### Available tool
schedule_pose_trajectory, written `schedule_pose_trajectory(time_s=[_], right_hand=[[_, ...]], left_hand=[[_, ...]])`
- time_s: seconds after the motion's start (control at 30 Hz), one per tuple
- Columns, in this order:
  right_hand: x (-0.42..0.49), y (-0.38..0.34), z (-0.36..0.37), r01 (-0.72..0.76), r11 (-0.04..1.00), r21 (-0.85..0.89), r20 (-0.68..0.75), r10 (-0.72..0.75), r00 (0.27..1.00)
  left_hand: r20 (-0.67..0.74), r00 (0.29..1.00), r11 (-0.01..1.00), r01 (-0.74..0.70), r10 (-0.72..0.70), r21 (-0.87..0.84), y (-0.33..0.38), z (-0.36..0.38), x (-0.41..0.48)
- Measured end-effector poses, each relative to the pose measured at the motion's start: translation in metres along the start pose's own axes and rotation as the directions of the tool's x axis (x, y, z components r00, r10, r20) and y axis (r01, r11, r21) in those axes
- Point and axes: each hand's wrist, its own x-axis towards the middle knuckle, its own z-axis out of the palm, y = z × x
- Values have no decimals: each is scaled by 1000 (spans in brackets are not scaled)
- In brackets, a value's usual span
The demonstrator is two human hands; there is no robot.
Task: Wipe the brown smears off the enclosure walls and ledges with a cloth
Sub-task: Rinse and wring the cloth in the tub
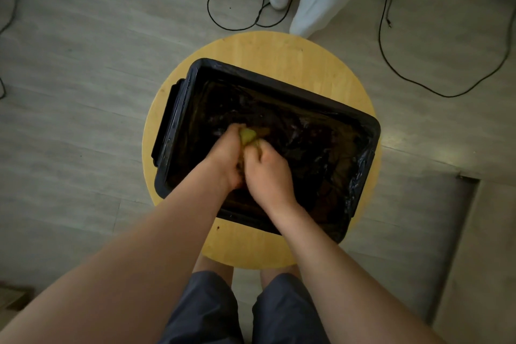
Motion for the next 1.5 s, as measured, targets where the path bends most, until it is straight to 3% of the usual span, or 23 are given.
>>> schedule_pose_trajectory(time_s=[0.1, 0.17, 0.3, 0.43, 0.53, 0.63, 0.7, 0.77, 0.83, 0.93, 1.07, 1.13, 1.23, 1.33, 1.43, 1.5], right_hand=[[-19, -13, -2, 268, 964, -2, -31, -268, 963], [-18, -14, 2, 358, 931, -72, -80, -363, 928], [0, -2, 9, 397, 882, -253, -205, -450, 869], [26, 11, 3, 234, 842, -487, -248, -390, 887], [46, 28, -6, 31, 836, -547, -271, -212, 939], [52, 33, -10, -253, 914, -317, -369, 127, 921], [53, 22, -8, -447, 871, -205, -286, 384, 878], [51, 11, -5, -500, 843, -200, -104, 489, 866], [42, 2, -4, -404, 909, -108, 15, 407, 913], [14, -5, -3, -92, 996, 3, 0, 92, 996], [-17, -19, -2, 255, 967, -12, -91, -255, 962], [-18, -19, 0, 338, 940, -51, -140, -342, 929], [-9, -13, 0, 341, 936, -88, -201, -352, 914], [6, -3, -3, 309, 915, -260, -226, -369, 902], [24, 8, -8, 188, 842, -505, -247, -350, 904], [35, 17, -12, 64, 860, -507, -320, -256, 912]], left_hand=[[38, 998, 991, -57, 53, 122, 3, -6, 0], [9, 995, 981, -103, 102, 167, 2, -6, -3], [-28, 994, 987, -106, 110, 117, 5, -3, -7], [28, 985, 982, -171, 169, 83, -1, -3, -9], [63, 975, 965, -221, 214, 139, -8, -7, -12], [-35, 983, 977, -176, 181, 124, -7, -7, -15], [-93, 983, 985, -151, 159, 88, -5, -2, -15], [-104, 987, 991, -118, 124, 66, -4, 4, -14], [-92, 992, 997, -79, 81, 25, -2, 8, -13], [-39, 998, 998, -58, 58, -9, 4, 6, -7], [-30, 998, 993, -56, 60, 106, 11, -1, -7], [-37, 993, 982, -107, 114, 153, 8, -4, -4], [-16, 985, 978, -167, 171, 128, 3, 0, -4], [32, 986, 981, -164, 161, 104, -2, 3, -8], [60, 978, 978, -202, 200, 41, -6, 2, -10], [73, 972, 972, -227, 222, 61, -9, 1, -12]])
